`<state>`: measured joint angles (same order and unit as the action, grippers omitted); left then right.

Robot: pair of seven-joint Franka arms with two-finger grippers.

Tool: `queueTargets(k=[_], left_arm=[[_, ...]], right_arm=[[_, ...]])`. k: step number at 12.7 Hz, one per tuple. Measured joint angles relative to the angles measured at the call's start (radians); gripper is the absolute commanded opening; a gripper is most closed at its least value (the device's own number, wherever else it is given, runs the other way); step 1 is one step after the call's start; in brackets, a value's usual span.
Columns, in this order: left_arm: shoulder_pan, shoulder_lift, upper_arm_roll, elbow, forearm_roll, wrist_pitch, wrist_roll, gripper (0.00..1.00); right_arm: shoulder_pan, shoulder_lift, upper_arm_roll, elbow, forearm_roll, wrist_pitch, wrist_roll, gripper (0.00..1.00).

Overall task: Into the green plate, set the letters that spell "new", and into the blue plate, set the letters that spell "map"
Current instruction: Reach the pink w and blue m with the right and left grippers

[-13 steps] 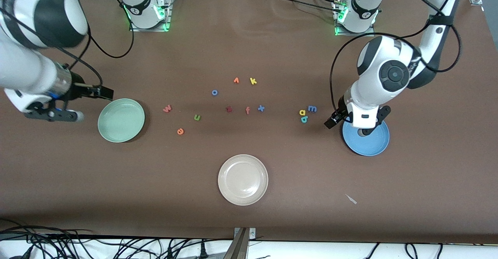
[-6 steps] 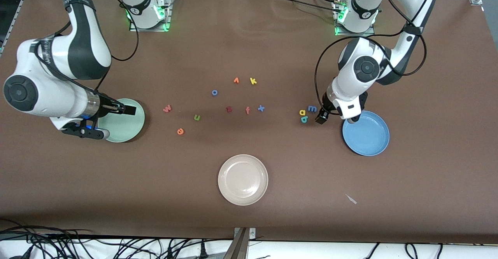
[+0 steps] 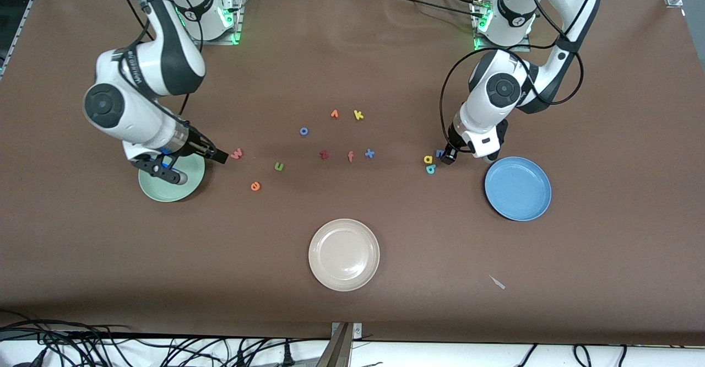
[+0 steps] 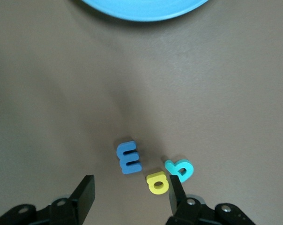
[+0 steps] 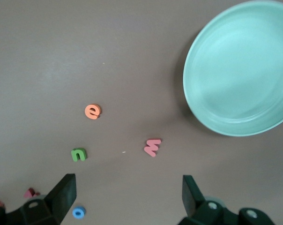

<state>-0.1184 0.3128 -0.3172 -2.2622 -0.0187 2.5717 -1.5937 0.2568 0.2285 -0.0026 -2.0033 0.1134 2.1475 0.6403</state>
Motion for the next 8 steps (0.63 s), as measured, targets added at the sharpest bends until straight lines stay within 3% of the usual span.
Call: queueTargets(k=[4,8], left_arm=[[0.000,0.056,0.002,-0.009,0.061,0.058,-0.055,0.73],[0.000,0.101,0.005,-0.009,0.099,0.080,-0.096,0.71]], right_arm=[[0.000,-0.026,0.024,-0.224,0.000,0.283,0.072,1.00],[0.010,-0.014,0.036,-0.306,0.000,0.404,0.193,1.00]])
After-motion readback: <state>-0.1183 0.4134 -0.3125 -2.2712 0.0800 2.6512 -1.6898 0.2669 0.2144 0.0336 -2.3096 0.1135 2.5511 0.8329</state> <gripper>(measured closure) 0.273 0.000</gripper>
